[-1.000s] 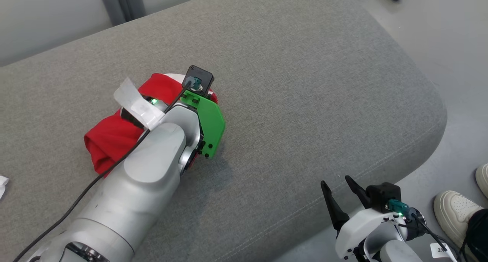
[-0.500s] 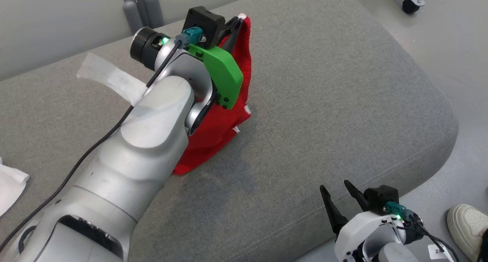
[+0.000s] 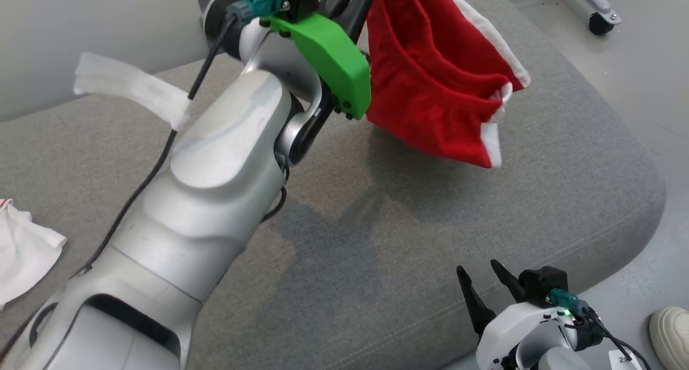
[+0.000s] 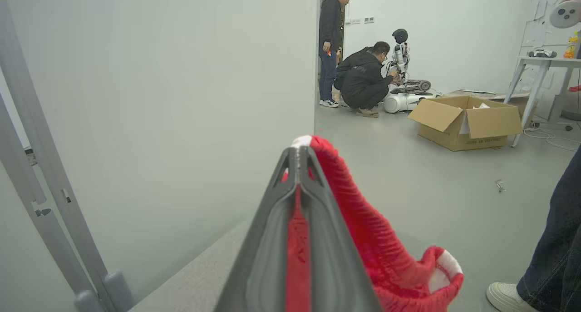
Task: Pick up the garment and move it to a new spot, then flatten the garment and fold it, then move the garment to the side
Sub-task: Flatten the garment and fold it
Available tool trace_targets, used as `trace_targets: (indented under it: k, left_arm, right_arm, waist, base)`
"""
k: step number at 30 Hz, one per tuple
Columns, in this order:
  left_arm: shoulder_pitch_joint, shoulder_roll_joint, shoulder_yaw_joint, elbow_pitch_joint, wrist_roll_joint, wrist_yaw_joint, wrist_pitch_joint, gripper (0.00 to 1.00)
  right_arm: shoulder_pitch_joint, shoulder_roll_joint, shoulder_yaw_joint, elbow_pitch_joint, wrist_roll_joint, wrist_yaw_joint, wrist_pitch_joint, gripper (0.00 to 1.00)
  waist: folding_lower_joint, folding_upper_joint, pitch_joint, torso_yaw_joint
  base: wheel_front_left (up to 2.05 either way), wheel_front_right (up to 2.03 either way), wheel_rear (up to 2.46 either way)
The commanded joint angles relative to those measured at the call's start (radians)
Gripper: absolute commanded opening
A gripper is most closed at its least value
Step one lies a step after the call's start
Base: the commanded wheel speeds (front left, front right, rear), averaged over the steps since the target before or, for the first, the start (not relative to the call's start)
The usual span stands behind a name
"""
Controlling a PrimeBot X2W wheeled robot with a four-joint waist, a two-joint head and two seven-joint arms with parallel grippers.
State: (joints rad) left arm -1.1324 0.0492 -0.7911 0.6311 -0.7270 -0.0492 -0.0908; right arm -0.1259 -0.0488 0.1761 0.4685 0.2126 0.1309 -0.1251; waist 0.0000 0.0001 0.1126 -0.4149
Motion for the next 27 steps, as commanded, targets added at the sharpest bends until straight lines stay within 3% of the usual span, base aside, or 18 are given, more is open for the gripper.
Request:
trace_targets:
  k: [1, 4, 13, 20, 26, 27]
  left_arm:
    - [0.037, 0.004, -0.003, 0.008, -0.018, 0.012, 0.012, 0.00]
    - [0.095, 0.024, -0.004, 0.030, -0.047, 0.029, 0.038, 0.00]
    - [0.324, 0.183, 0.023, 0.089, -0.077, 0.075, 0.006, 0.00]
    - [0.426, 0.266, 0.069, 0.152, -0.120, 0.097, -0.032, 0.00]
    - [0.459, 0.303, 0.093, 0.211, -0.125, 0.115, -0.085, 0.00]
    - [0.463, 0.304, 0.094, 0.221, -0.124, 0.121, -0.090, 0.40]
  right_arm:
    - [0.002, -0.001, -0.004, -0.004, 0.000, 0.000, -0.007, 1.00]
    - [-0.002, -0.001, -0.017, -0.008, -0.013, 0.000, -0.005, 1.00]
    - [0.006, -0.001, -0.039, -0.030, -0.039, 0.000, 0.018, 1.00]
    - [0.020, -0.001, -0.042, -0.061, -0.068, 0.000, 0.046, 1.00]
    - [0.036, -0.001, -0.046, -0.095, -0.086, 0.000, 0.073, 1.00]
    - [0.040, -0.001, -0.047, -0.100, -0.089, 0.000, 0.078, 1.00]
  waist:
    - [0.0000, -0.0001, 0.012, 0.030]
    - [0.0000, -0.0001, 0.018, 0.071]
    - [0.0000, -0.0001, 0.012, 0.180]
    - [0.0000, -0.0001, 0.004, 0.213]
    - [0.0000, -0.0001, 0.005, 0.214]
    - [0.0000, -0.0001, 0.005, 0.213]
  base:
    - [0.00, 0.00, 0.00]
    - [0.00, 0.00, 0.00]
    - [0.00, 0.00, 0.00]
    - [0.00, 0.00, 0.00]
    - [0.00, 0.00, 0.00]
    - [0.00, 0.00, 0.00]
